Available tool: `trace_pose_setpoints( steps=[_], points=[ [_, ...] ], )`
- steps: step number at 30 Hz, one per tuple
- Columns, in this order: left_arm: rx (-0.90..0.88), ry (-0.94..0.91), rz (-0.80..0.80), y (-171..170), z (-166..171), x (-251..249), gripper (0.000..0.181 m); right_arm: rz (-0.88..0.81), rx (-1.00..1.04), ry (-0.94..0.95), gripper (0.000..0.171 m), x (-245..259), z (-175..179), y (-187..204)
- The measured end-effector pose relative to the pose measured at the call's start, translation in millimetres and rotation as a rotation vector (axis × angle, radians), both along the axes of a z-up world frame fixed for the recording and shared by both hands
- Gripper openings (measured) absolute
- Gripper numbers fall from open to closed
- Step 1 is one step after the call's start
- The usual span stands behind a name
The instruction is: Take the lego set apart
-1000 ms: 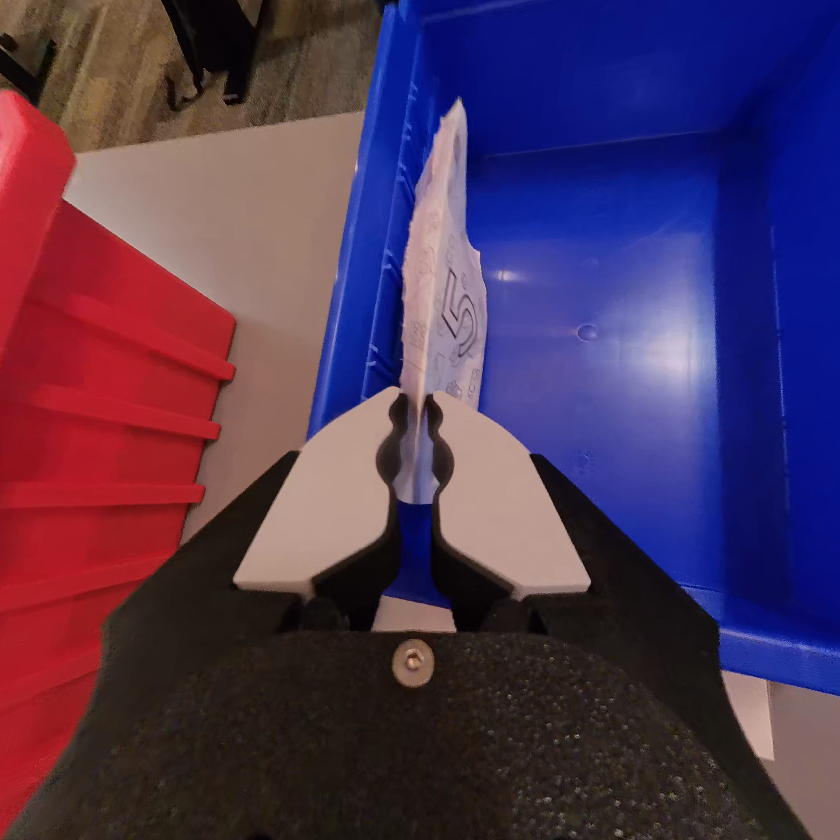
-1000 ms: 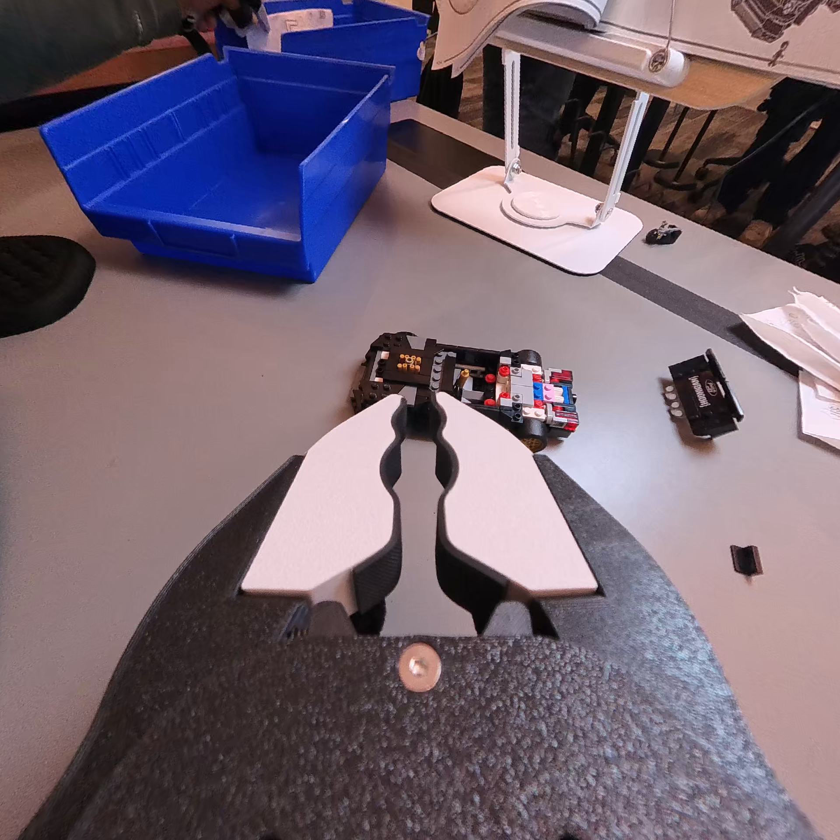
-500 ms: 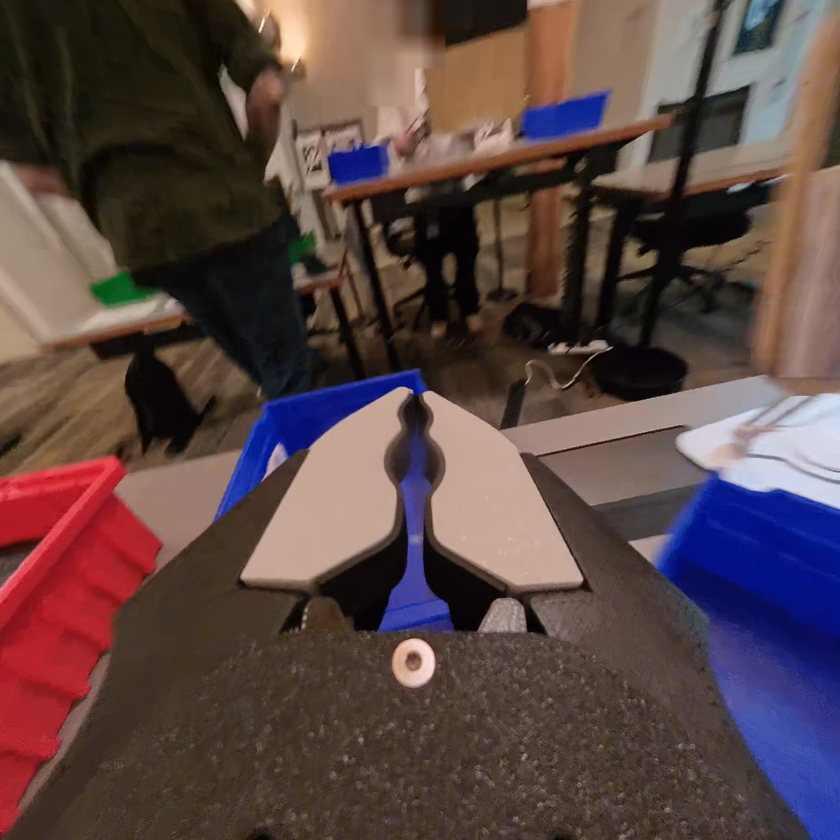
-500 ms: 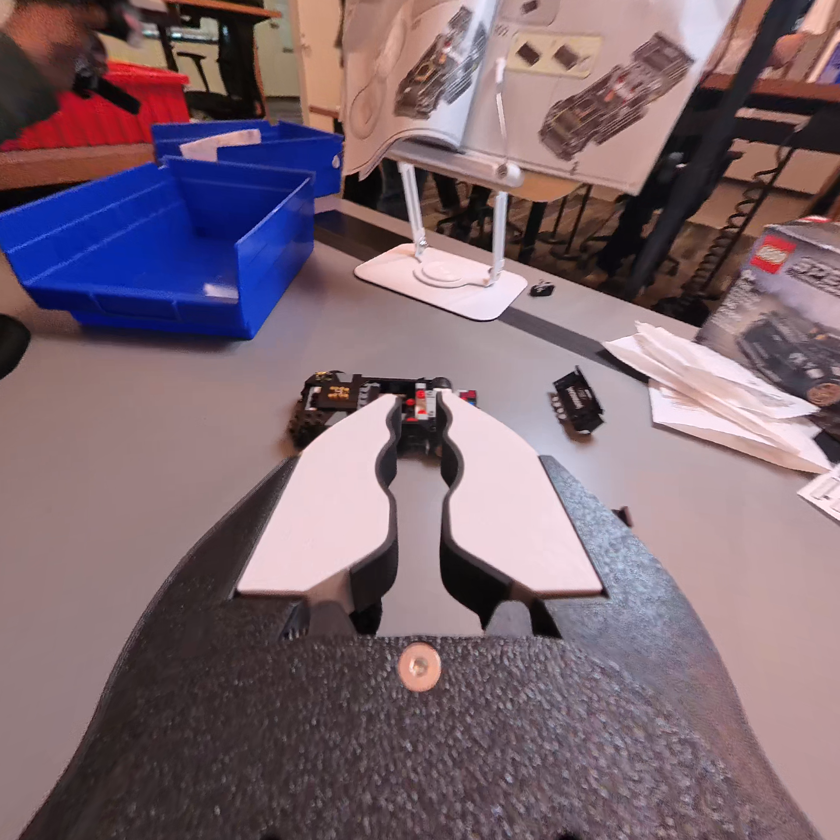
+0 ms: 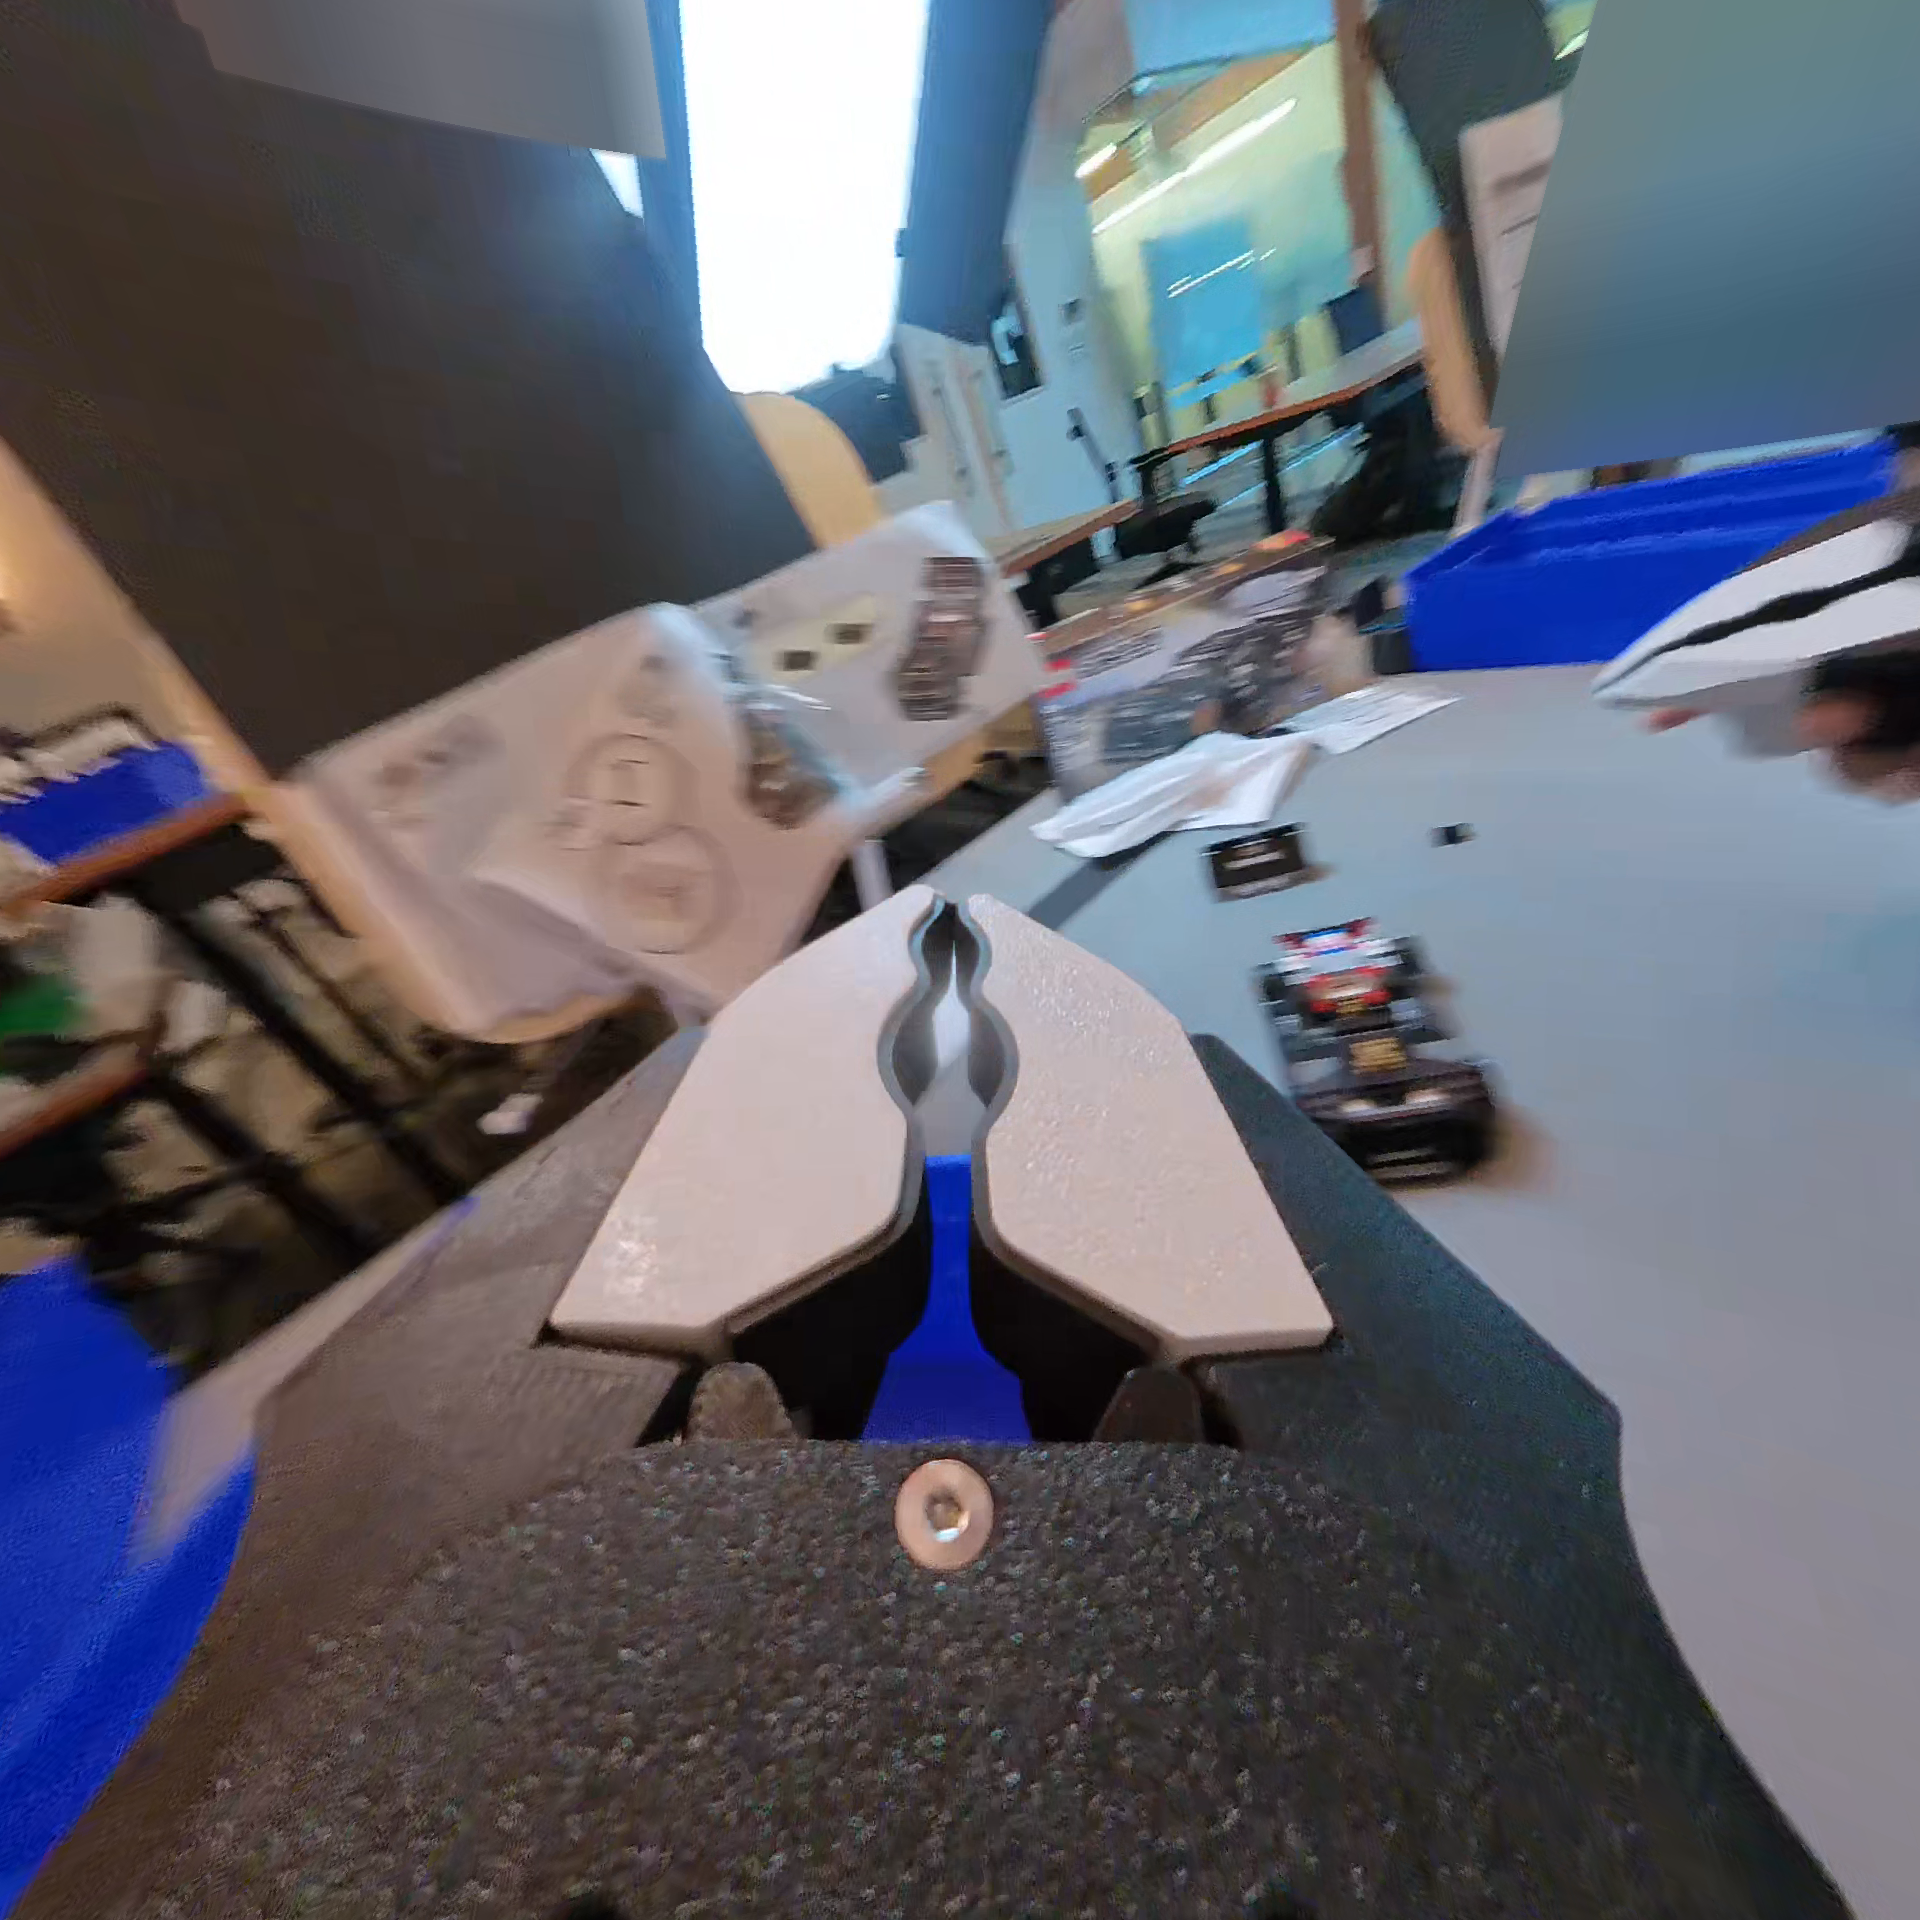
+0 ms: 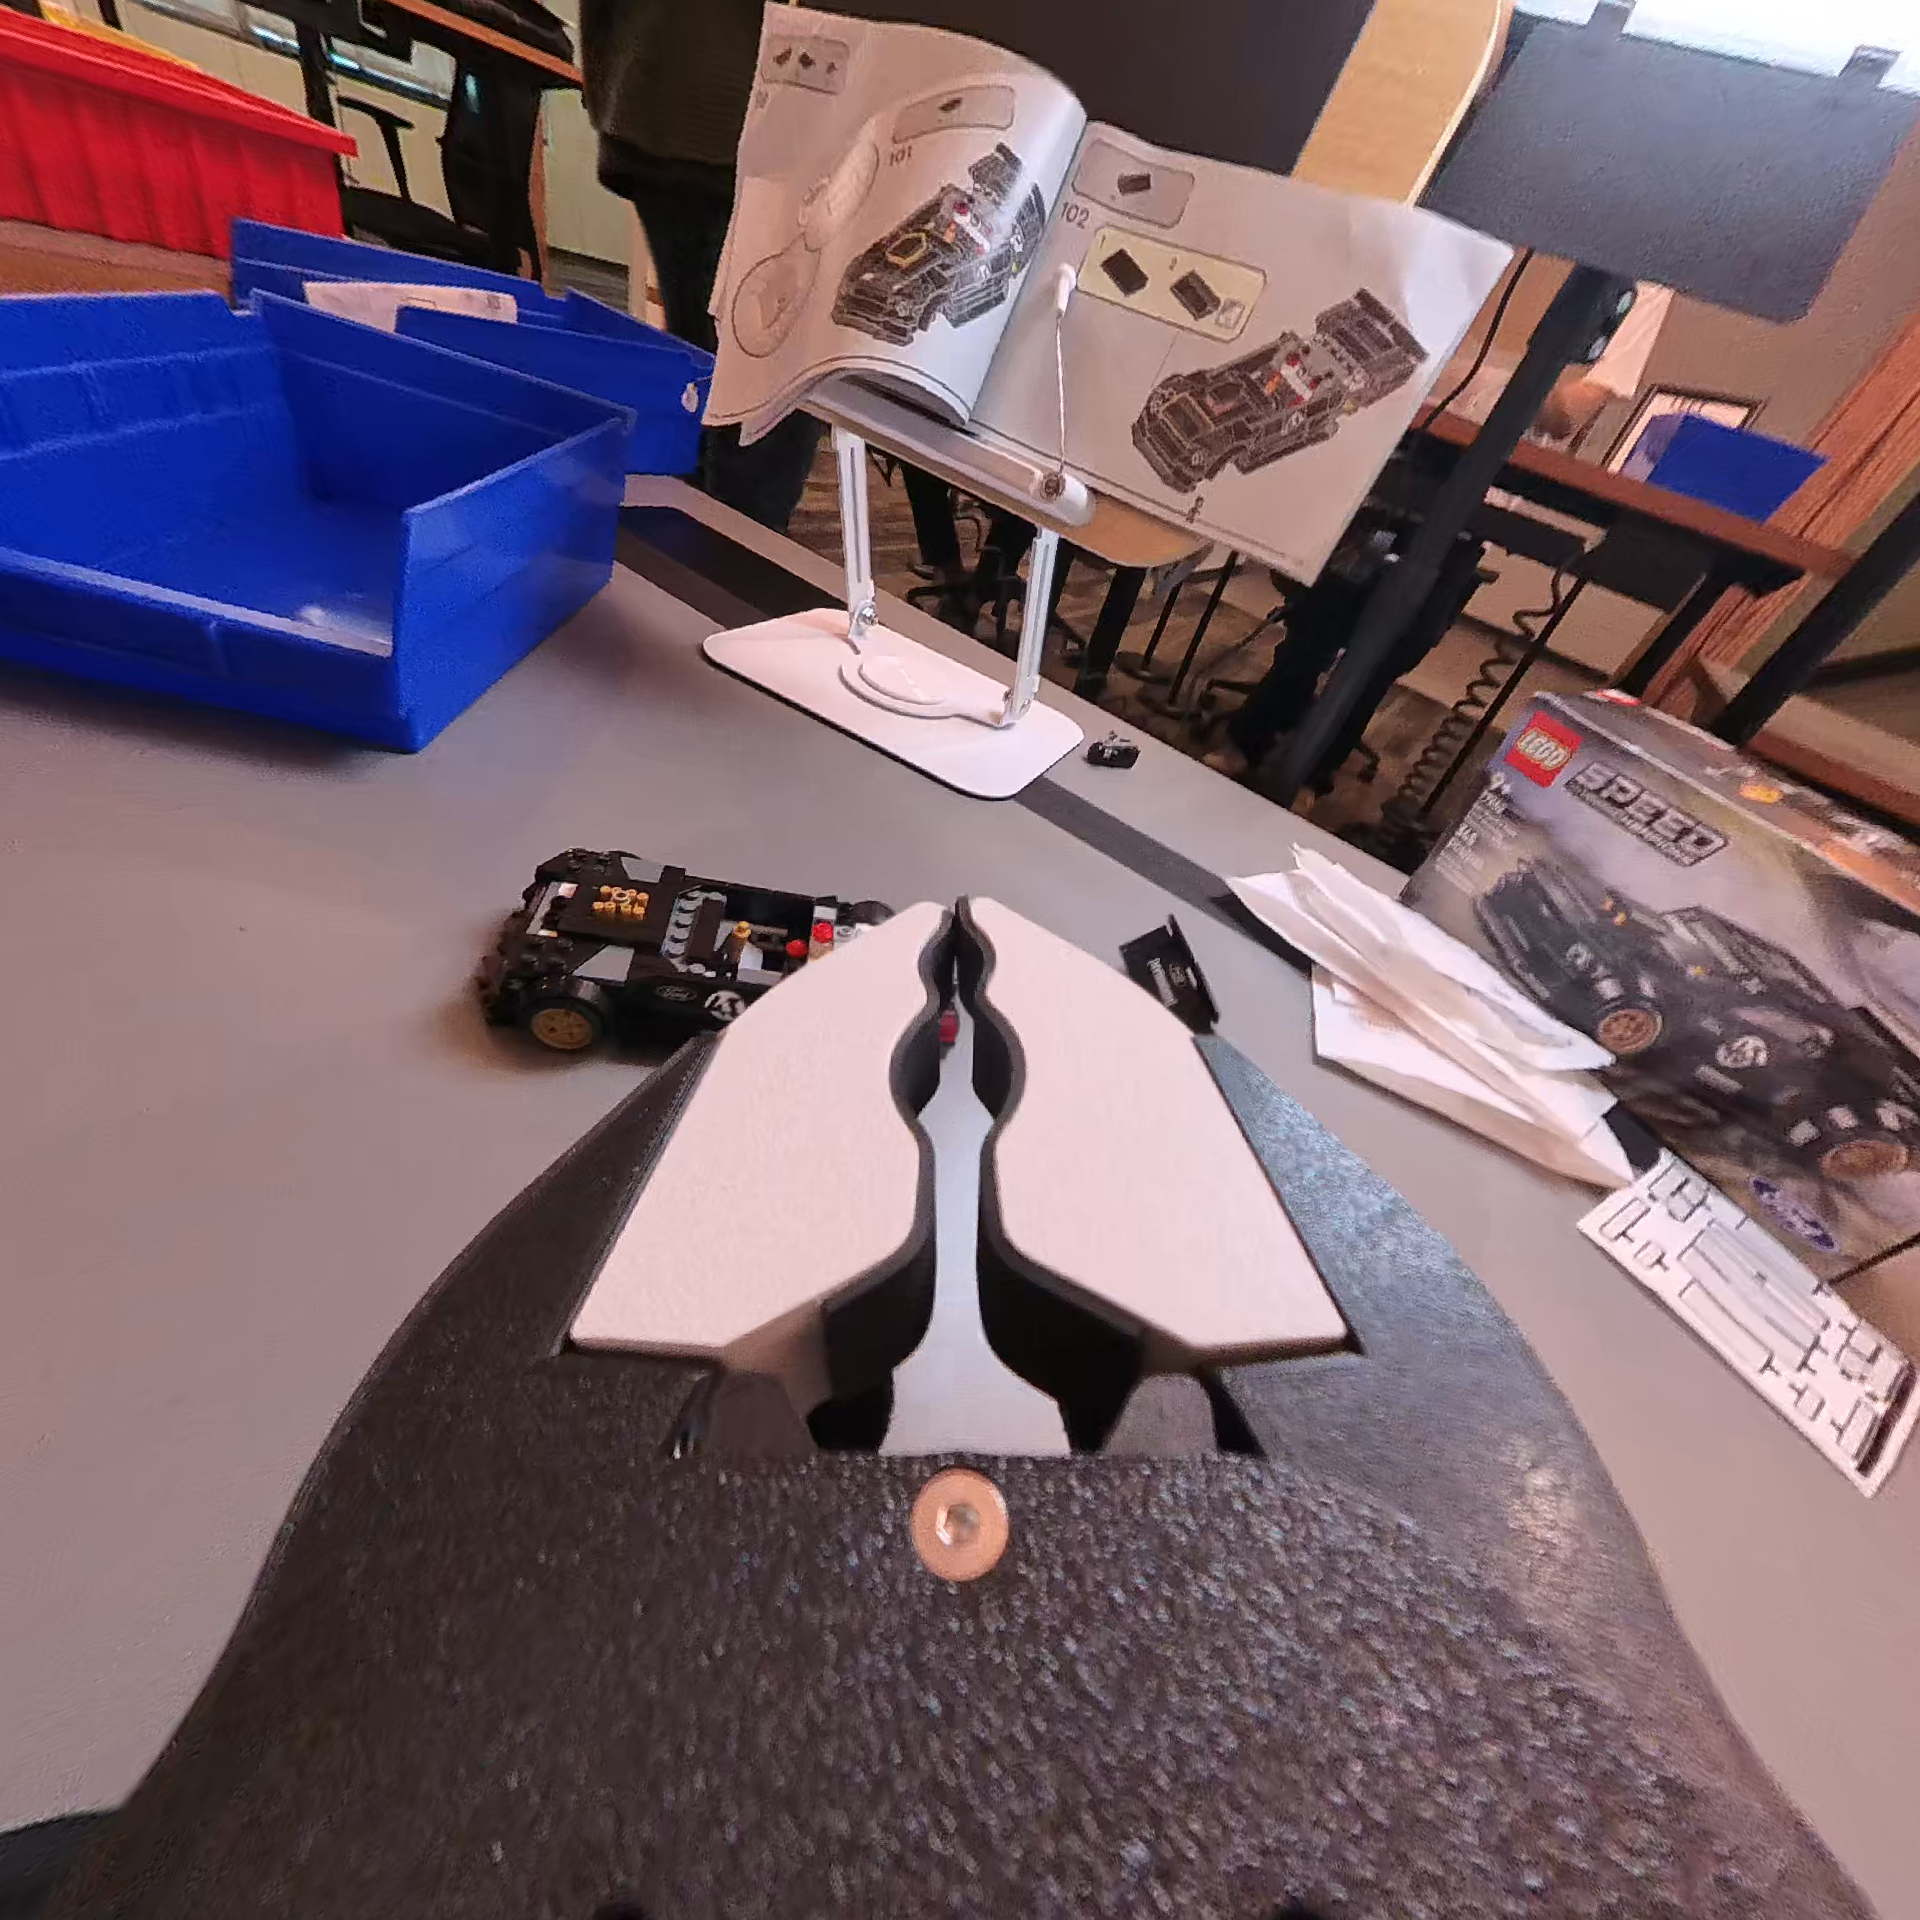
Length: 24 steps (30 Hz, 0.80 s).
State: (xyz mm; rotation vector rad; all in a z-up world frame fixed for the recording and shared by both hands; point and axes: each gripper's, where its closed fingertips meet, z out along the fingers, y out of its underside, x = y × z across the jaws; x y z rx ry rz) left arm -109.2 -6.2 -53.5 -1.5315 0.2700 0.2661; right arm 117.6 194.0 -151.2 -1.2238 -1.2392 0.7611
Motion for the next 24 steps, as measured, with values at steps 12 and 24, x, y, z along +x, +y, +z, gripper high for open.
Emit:
trace_pose_setpoints(
  steps=[12,24],
  points=[
    [-0.217,-0.157,-0.186,41,-124,88,0.002,-0.081,-0.097,-0.044,0.016,-6,-35,13],
    [0.105,-0.256,0.062,-6,-2,-39,0.0,-0.121,-0.136,-0.062,0.035,-1,-44,22]
  ],
)
